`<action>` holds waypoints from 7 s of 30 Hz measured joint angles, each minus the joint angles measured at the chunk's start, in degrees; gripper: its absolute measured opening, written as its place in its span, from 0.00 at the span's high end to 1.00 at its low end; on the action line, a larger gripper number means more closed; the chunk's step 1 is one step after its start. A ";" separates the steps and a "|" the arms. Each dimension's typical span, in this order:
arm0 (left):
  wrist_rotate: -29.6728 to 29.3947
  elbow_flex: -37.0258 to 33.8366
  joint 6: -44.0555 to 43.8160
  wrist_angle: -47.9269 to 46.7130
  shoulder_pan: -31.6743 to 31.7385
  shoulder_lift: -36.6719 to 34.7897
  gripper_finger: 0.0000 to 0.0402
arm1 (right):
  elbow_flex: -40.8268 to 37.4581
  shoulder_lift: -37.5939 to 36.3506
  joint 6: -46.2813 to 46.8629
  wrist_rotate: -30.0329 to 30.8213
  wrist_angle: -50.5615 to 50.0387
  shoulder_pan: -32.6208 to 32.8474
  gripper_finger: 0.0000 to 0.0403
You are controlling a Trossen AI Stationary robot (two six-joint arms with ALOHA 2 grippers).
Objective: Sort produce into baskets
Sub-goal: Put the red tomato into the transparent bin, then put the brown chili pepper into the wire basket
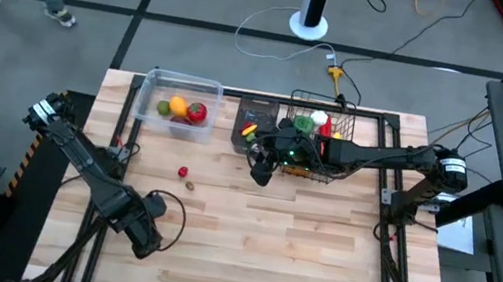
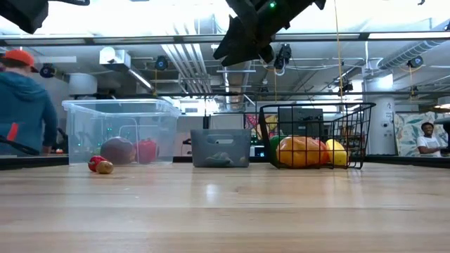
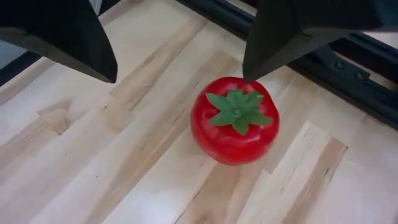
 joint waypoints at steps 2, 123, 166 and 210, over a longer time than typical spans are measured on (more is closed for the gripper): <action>0.00 0.00 0.03 -0.02 -0.28 0.00 0.14 | 0.00 0.00 0.00 0.00 0.00 0.00 0.56; -18.91 16.45 76.36 -5.43 83.99 0.04 0.27 | 0.39 -10.40 6.49 5.05 -17.90 18.78 0.56; -14.53 8.79 79.29 4.75 88.84 9.31 0.20 | 0.39 -10.38 6.51 5.14 -17.84 18.73 0.56; -43.04 5.31 41.56 13.57 17.98 -21.13 0.14 | 3.50 -10.43 26.50 1.51 -26.43 31.39 0.56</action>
